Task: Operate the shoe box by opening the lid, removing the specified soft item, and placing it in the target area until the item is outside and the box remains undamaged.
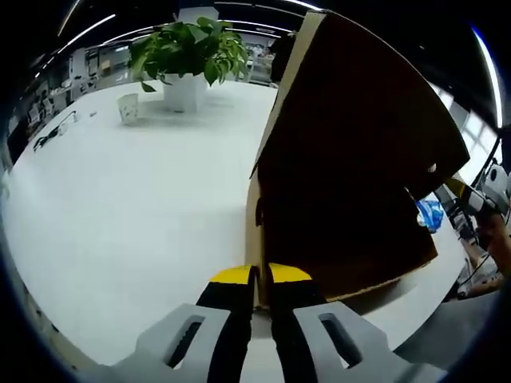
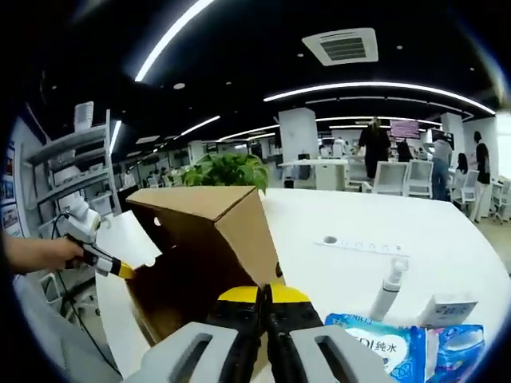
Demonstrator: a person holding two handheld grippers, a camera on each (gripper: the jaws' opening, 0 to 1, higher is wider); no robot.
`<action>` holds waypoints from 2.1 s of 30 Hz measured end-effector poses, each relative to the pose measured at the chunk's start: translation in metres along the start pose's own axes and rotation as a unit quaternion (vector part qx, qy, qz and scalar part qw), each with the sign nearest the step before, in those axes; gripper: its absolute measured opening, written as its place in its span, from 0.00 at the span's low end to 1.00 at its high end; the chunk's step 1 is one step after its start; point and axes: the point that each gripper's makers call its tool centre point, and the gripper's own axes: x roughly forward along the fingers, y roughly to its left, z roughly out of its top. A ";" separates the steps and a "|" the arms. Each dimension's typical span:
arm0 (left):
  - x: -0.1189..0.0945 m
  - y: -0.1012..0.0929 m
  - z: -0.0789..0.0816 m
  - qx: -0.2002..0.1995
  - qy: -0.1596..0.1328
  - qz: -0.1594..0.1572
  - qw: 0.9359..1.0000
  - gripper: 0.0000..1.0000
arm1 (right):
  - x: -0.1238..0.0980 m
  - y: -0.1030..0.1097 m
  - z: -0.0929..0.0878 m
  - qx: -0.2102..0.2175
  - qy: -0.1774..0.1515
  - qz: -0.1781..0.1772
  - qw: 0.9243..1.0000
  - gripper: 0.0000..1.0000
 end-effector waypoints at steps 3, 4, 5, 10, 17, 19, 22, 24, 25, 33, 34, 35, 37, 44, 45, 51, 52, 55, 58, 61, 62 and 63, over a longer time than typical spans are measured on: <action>0.000 0.000 0.000 -0.003 -0.004 -0.003 1.000 0.04 | -0.001 0.002 -0.005 0.002 0.006 -0.001 1.000 0.00; 0.000 0.000 0.000 -0.004 -0.004 -0.004 1.000 0.04 | -0.003 0.002 -0.008 -0.002 0.009 0.000 1.000 0.00; 0.000 0.000 0.000 -0.002 -0.004 -0.005 1.000 0.04 | -0.004 0.003 -0.010 0.000 0.013 0.002 1.000 0.00; 0.000 -0.001 0.000 0.004 0.001 -0.008 1.000 0.04 | -0.007 0.005 -0.019 0.019 0.016 0.001 1.000 0.00; -0.001 0.000 0.001 0.017 0.002 -0.010 1.000 0.05 | -0.009 0.011 -0.029 0.025 0.025 0.002 0.999 0.00; -0.004 0.001 0.005 0.021 -0.008 -0.010 1.000 0.04 | -0.010 0.012 -0.032 0.027 0.028 0.004 0.999 0.00; -0.008 0.001 0.008 0.027 -0.015 -0.011 0.999 0.04 | -0.010 0.014 -0.037 0.024 0.034 0.008 0.999 0.00; -0.011 0.002 0.013 0.033 -0.023 -0.012 0.999 0.07 | -0.011 0.014 -0.040 0.017 0.038 0.010 0.999 0.00; -0.013 0.001 0.014 0.033 -0.025 -0.013 0.999 0.09 | -0.012 0.015 -0.041 0.016 0.038 0.011 0.999 0.00; -0.031 -0.013 0.033 0.087 -0.058 -0.041 0.994 0.20 | -0.016 0.021 -0.053 -0.008 0.051 0.029 0.998 0.03; -0.032 -0.015 0.033 0.094 -0.055 -0.046 0.993 0.22 | -0.017 0.021 -0.053 -0.010 0.052 0.031 0.998 0.04; -0.032 -0.017 0.032 0.104 -0.056 -0.047 0.992 0.23 | -0.018 0.022 -0.054 -0.014 0.053 0.034 0.998 0.05; -0.033 -0.019 0.031 0.117 -0.054 -0.048 0.990 0.22 | -0.019 0.024 -0.055 -0.022 0.053 0.038 0.998 0.06; -0.036 -0.021 0.026 0.140 -0.051 -0.050 0.988 0.27 | -0.021 0.031 -0.057 -0.044 0.058 0.061 0.995 0.13; -0.037 -0.020 0.025 0.144 -0.049 -0.049 0.987 0.29 | -0.022 0.033 -0.058 -0.054 0.058 0.069 0.994 0.15; -0.038 -0.020 0.020 0.182 -0.035 -0.051 0.981 0.36 | -0.025 0.044 -0.062 -0.070 0.069 0.097 0.990 0.26; -0.037 -0.020 0.018 0.187 -0.032 -0.051 0.980 0.36 | -0.025 0.045 -0.064 -0.071 0.070 0.099 0.990 0.27; -0.035 -0.021 0.012 0.206 -0.024 -0.049 0.977 0.36 | -0.025 0.045 -0.068 -0.080 0.079 0.100 0.989 0.27; -0.035 -0.022 0.008 0.204 -0.023 -0.054 0.977 0.36 | -0.027 0.047 -0.071 -0.082 0.084 0.106 0.987 0.29; -0.033 -0.021 0.002 0.206 -0.014 -0.055 0.977 0.37 | -0.028 0.049 -0.079 -0.087 0.099 0.112 0.985 0.31; -0.033 -0.021 0.000 0.209 -0.012 -0.054 0.976 0.37 | -0.028 0.050 -0.081 -0.092 0.099 0.112 0.985 0.31; -0.033 -0.020 0.000 0.208 -0.012 -0.053 0.977 0.37 | -0.029 0.051 -0.081 -0.092 0.099 0.113 0.984 0.31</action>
